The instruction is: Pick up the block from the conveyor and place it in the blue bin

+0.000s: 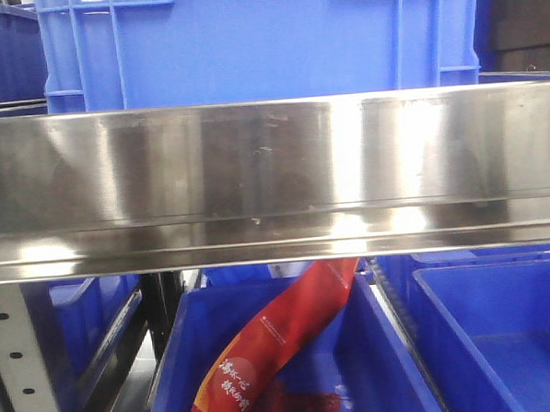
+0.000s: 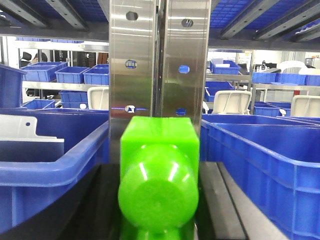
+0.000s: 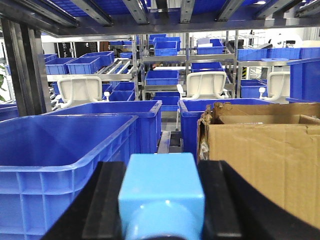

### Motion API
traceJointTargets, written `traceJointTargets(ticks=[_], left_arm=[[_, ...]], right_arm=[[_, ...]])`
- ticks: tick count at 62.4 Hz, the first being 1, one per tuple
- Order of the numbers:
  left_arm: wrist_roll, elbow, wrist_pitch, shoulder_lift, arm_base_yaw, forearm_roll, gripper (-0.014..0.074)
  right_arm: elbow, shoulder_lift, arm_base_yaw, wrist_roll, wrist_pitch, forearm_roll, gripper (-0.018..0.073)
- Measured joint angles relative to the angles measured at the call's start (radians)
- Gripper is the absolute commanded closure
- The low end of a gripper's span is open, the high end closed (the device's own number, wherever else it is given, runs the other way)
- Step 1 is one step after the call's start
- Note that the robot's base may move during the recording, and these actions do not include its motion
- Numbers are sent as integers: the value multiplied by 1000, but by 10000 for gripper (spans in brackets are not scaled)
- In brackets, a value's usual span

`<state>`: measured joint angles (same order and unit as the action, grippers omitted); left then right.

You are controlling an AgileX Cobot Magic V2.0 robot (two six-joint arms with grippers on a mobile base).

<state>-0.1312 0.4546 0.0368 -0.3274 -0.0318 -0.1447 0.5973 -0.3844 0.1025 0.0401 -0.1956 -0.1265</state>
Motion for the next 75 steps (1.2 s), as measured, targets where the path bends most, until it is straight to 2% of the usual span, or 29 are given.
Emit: traceJointTargets(ticks=[19,29,36,44,57,63,69,75], left_arm=[[0,26,-4,-5,0,-8,708],[0,164,80,-81,9,33,708],[-11,283,126,-181,43,56,708],[-23,407,165,-311,129,62,708],[-51,563,185,-561,365,97,708],[-53,619,191,-671,442,102,708],[-53,680,198,-757,489,78,708],[-53,742,198,-846,501,-13,708]], right_arm=[[8,0,0,1,-24,-50,721],[84,-50,6,1,-31,-69,721],[162,-123,28,1,-31,-73,721],[252,-238,80,1,-31,-73,721],[383,-465,222,1,-22,-73,721],[441,-575,292,1,-15,-73,721],[504,-666,346,1,-15,-73,721],[577,-762,393,1,-15,-73,721]])
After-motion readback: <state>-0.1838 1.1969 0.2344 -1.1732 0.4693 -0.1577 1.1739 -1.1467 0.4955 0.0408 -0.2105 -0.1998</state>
